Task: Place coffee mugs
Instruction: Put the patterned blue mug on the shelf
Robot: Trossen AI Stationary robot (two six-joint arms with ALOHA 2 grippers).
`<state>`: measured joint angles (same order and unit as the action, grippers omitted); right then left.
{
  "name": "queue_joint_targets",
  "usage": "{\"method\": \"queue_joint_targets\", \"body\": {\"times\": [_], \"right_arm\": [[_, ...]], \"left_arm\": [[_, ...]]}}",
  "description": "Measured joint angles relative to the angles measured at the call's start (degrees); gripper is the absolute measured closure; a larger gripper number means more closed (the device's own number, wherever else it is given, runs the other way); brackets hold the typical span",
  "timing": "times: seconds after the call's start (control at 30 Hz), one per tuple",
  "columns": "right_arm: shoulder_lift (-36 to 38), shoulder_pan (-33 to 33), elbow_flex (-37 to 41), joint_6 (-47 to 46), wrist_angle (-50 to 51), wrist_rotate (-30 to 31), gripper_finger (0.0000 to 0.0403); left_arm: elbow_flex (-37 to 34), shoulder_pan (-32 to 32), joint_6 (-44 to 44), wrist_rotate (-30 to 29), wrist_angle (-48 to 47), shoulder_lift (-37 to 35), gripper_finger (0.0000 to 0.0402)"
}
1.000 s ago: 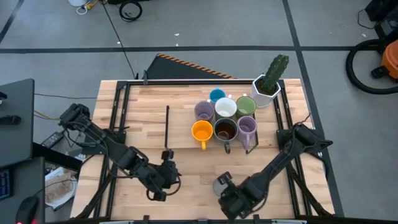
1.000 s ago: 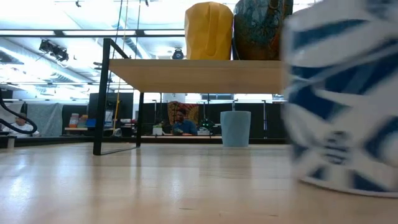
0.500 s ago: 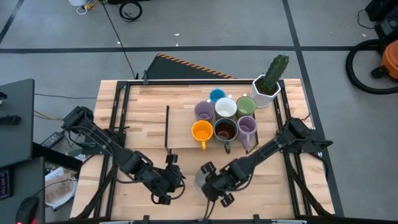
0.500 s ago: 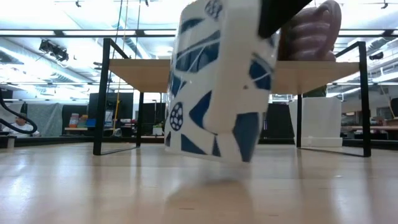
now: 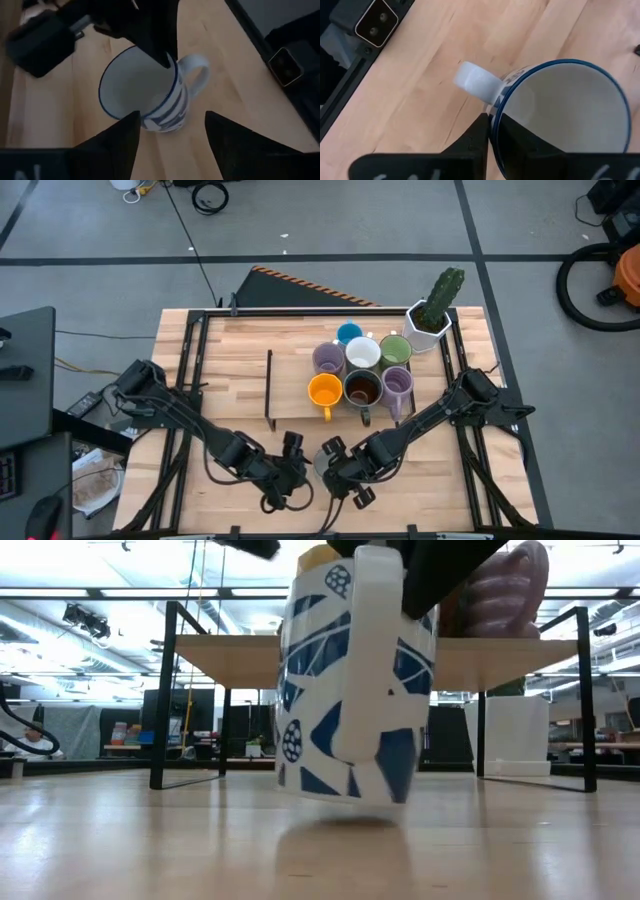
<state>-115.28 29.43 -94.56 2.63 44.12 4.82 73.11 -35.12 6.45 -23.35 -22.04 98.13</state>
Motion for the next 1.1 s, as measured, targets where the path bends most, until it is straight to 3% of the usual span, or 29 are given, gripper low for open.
{"method": "queue_joint_targets", "body": {"times": [0.3, 0.73, 1.1], "right_arm": [[0.1, 0.5, 0.0, 0.0, -0.9, 0.5, 0.0332], [2.3, 3.3, -0.2, -2.8, 1.6, 6.7, 0.0279], [8.8, 8.8, -0.2, -14.5, 10.9, 14.2, 0.0275]], "left_arm": [[0.0, 0.3, -3.9, 0.7, 6.0, 2.1, 0.0171], [0.0, 0.3, 0.4, 3.8, 11.6, 4.1, 0.0171], [0.0, 1.5, 5.5, 2.5, 16.0, 8.7, 0.0171]]}}
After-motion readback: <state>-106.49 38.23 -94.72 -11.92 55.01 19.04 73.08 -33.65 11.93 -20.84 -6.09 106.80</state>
